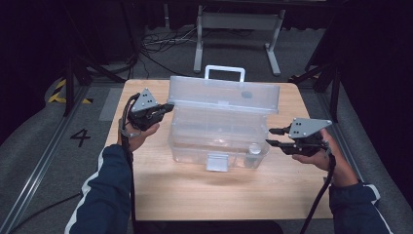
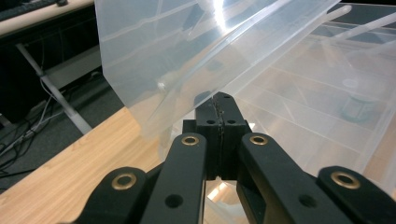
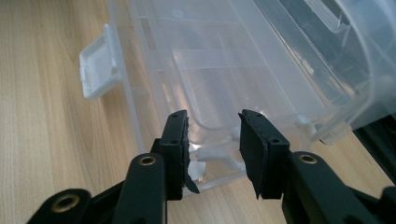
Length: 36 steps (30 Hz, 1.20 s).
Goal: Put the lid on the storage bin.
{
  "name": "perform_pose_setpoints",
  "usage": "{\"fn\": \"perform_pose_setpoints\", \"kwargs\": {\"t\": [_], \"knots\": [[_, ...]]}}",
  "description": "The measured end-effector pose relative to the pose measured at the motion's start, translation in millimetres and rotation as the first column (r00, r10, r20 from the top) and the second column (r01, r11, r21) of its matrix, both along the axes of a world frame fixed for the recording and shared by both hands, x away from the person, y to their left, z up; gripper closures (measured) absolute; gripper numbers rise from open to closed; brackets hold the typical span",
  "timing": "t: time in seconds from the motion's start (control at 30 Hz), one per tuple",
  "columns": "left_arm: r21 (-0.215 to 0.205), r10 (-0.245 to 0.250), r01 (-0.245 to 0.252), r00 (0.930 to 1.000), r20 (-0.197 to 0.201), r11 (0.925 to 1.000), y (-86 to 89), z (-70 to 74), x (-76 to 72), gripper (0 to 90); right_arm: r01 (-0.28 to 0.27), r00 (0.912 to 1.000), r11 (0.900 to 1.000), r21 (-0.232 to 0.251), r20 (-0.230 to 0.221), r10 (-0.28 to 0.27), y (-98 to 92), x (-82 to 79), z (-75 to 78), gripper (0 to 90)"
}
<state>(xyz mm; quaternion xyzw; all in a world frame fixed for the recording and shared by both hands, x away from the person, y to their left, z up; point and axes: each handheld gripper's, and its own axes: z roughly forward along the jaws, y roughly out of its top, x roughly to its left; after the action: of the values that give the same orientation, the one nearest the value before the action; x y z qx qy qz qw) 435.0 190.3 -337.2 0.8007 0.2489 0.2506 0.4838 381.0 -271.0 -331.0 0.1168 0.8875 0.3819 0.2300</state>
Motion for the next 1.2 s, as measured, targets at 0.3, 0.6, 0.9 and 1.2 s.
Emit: {"fn": "perform_pose_setpoints", "kwargs": {"t": [0.3, 0.6, 0.9, 1.2], "knots": [[0.013, -0.002, 0.002, 1.0, -0.002, 0.9999, 0.8, -6.1, -4.6, 90.0, 0.054, 0.9984, 0.998, 0.018, -0.013, -0.054, -15.9, -3.1, -4.8, 60.7], [0.031, -0.008, 0.008, 0.9999, -0.006, 0.9995, 1.7, -9.2, -8.8, 90.0, 0.084, 0.9962, 0.996, 0.024, -0.024, -0.084, -26.0, -4.8, -9.7, 60.3], [0.054, -0.015, 0.015, 0.9998, -0.011, 0.9984, 1.9, -12.1, -11.6, 90.0, 0.117, 0.9925, 0.993, 0.024, -0.039, -0.116, -33.0, -3.8, -19.8, 60.2], [0.073, -0.018, 0.019, 0.9997, -0.018, 0.9971, 1.9, -14.4, -13.0, 90.0, 0.122, 0.9919, 0.992, 0.033, -0.038, -0.121, -35.0, -6.0, -27.9, 57.6]]}}
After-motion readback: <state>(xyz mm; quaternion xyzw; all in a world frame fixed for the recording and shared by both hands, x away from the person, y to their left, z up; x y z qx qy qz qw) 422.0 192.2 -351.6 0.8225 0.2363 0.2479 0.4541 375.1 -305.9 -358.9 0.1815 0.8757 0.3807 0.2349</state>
